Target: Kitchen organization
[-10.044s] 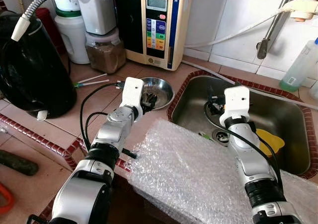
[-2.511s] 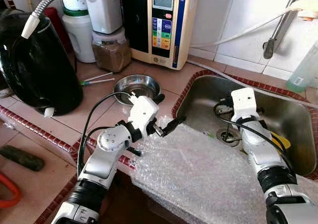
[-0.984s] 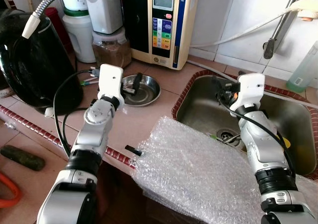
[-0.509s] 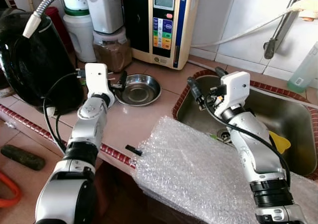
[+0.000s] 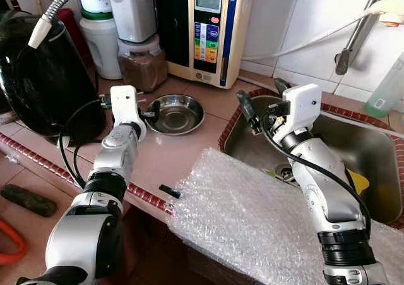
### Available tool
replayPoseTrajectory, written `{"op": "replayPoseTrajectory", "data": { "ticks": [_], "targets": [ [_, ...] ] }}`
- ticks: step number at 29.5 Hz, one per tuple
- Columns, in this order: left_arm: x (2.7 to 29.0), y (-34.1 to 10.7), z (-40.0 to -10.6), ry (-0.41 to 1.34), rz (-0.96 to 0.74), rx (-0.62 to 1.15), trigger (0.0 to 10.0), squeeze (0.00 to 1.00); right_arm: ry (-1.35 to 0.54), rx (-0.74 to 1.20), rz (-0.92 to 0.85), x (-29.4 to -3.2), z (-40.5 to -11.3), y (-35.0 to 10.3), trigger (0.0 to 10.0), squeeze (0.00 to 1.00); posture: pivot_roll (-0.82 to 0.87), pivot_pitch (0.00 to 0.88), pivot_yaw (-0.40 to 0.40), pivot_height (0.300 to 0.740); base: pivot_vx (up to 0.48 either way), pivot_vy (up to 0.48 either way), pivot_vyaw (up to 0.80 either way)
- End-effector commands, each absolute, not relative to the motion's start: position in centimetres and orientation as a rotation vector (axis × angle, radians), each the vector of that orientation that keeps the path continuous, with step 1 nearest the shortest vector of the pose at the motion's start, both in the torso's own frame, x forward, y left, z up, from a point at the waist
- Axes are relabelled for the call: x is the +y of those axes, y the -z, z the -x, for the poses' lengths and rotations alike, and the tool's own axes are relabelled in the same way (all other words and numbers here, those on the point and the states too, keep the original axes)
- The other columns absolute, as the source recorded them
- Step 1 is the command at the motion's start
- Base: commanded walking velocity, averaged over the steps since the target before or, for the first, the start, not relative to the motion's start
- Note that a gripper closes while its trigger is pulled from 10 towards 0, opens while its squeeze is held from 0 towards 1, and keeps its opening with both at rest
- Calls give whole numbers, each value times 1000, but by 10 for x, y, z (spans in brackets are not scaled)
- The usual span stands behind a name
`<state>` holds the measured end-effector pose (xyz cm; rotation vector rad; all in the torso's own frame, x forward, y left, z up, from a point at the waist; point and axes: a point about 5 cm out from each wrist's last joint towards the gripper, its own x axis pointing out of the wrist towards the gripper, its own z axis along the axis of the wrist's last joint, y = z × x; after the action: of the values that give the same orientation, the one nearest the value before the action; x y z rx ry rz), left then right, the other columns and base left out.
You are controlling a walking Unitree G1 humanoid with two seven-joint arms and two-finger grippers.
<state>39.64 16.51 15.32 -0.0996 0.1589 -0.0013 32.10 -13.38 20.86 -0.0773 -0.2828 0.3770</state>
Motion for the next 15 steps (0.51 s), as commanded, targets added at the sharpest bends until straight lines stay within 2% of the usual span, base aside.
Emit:
{"op": "replayPoseTrajectory", "data": {
  "ticks": [1, 2, 3, 4, 5, 15],
  "targets": [
    [163, -157, -399, 14, 93, 177, 10000, 0, -367, -297, 74, -136, -317, -215, 10000, 1000, 18, 0, 31, 740, 0, 0, 0],
    [163, -155, -399, 13, 93, 192, 10000, 0, -359, -299, 76, -137, -316, -216, 10000, 933, 16, 0, 31, 740, 0, 0, 0],
    [162, -154, -399, 17, 101, 203, 10000, 0, -331, -296, 79, -141, -316, -217, 10000, 43, 8, 0, 34, 740, 0, 0, 0],
    [162, -153, -399, 20, 110, 210, 10000, 0, -310, -293, 82, -143, -316, -218, 10000, 43, 6, 0, 35, 740, 0, 0, 0],
    [161, -152, -399, 21, 114, 216, 10000, 0, -289, -290, 82, -147, -316, -218, 10000, 0, 1, 0, 36, 740, 0, 0, 0],
    [155, -146, -399, 53, 171, 287, 10000, 0, -235, -287, 104, -160, -319, -225, 10000, 0, -7, 0, 41, 740, 0, 0, 0]
  ]
}}
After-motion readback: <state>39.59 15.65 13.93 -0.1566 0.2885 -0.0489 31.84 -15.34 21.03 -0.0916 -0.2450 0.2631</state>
